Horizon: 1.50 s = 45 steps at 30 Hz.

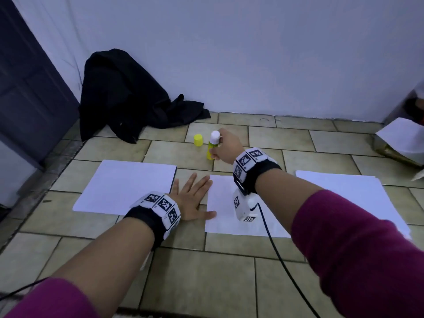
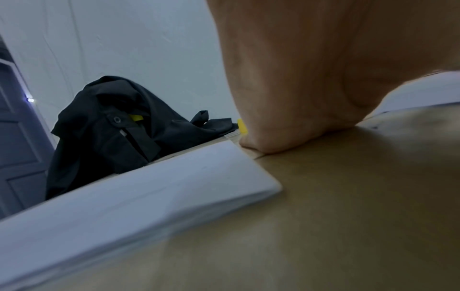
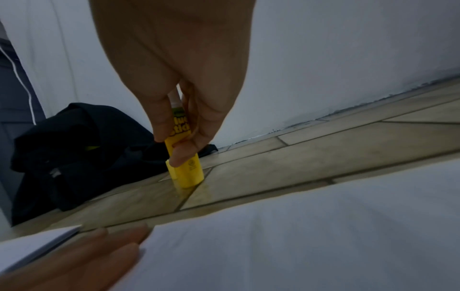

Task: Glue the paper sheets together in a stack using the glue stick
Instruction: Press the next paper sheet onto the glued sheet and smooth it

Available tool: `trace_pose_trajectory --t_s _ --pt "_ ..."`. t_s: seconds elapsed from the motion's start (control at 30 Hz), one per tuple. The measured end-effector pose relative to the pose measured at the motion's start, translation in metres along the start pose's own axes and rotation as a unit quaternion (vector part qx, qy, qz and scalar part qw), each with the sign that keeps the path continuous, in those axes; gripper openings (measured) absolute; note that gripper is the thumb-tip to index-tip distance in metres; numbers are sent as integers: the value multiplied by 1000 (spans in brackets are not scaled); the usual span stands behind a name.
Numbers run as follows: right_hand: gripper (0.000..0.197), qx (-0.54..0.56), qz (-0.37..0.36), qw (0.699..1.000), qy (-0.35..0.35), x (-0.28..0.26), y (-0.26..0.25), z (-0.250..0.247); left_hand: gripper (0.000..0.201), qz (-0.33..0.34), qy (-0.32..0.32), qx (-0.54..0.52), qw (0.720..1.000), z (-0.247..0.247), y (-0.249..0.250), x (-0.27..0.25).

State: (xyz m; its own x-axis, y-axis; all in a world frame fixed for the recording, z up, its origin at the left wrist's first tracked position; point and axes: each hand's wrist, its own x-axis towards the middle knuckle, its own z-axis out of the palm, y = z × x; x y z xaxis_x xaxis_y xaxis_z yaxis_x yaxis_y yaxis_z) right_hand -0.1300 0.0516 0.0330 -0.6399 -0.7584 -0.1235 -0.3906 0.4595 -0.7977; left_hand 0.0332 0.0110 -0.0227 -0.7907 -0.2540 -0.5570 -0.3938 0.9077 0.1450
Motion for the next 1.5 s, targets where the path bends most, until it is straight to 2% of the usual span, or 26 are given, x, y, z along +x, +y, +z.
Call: trace_pose_trajectory --t_s 0.13,0.2,0.37,0.43,0.53,0.6,0.7,0.77,0.83,0.97,1.03,1.1,1.2,1.3,1.43,1.5 --pt "21 -22 -5 1000 -3 15 -6 9 123 16 -16 -11 1000 -2 -3 -2" --pt "30 -44 -13 999 -3 18 -8 10 131 27 -23 -9 999 -4 -4 -3" --pt "41 -82 -23 996 10 21 -10 9 130 34 -23 -16 999 -6 -4 -7" --pt "44 -99 -1 995 10 22 -11 8 134 35 -29 -18 999 -6 -4 -6" --pt "59 -123 41 991 -6 18 -9 5 132 33 -36 -13 999 -8 -6 -6" --pt "61 -145 33 988 -36 7 -5 -8 131 36 -40 -13 998 -9 -7 -7" --pt "63 -276 20 952 -134 -25 10 -50 132 39 -34 -38 998 -10 -5 -10" --pt "76 -362 61 915 -169 -50 28 -84 131 32 -31 -33 998 -11 -3 -12" --pt "90 -410 120 891 -157 -73 54 -118 127 30 -32 -26 999 -12 0 -14" --pt "116 -442 235 858 -115 -116 114 -159 138 23 -37 -17 999 -9 1 -15" --pt "124 -414 274 862 -109 -133 138 -165 139 21 -34 -10 999 -8 0 -15" --pt "126 -368 284 881 -91 -145 153 -165 132 22 -31 -12 999 -8 1 -15" --pt "122 -292 280 913 -57 -154 165 -157 130 21 -29 -13 999 -7 1 -16" --pt "120 -310 251 916 -32 -159 176 -149 129 24 -30 -15 999 -7 2 -16" --pt "108 -309 234 922 -9 -159 179 -150 129 22 -34 -16 999 -8 3 -16" --pt "95 -298 239 924 -8 -158 175 -155 130 18 -35 -13 999 -8 4 -17"
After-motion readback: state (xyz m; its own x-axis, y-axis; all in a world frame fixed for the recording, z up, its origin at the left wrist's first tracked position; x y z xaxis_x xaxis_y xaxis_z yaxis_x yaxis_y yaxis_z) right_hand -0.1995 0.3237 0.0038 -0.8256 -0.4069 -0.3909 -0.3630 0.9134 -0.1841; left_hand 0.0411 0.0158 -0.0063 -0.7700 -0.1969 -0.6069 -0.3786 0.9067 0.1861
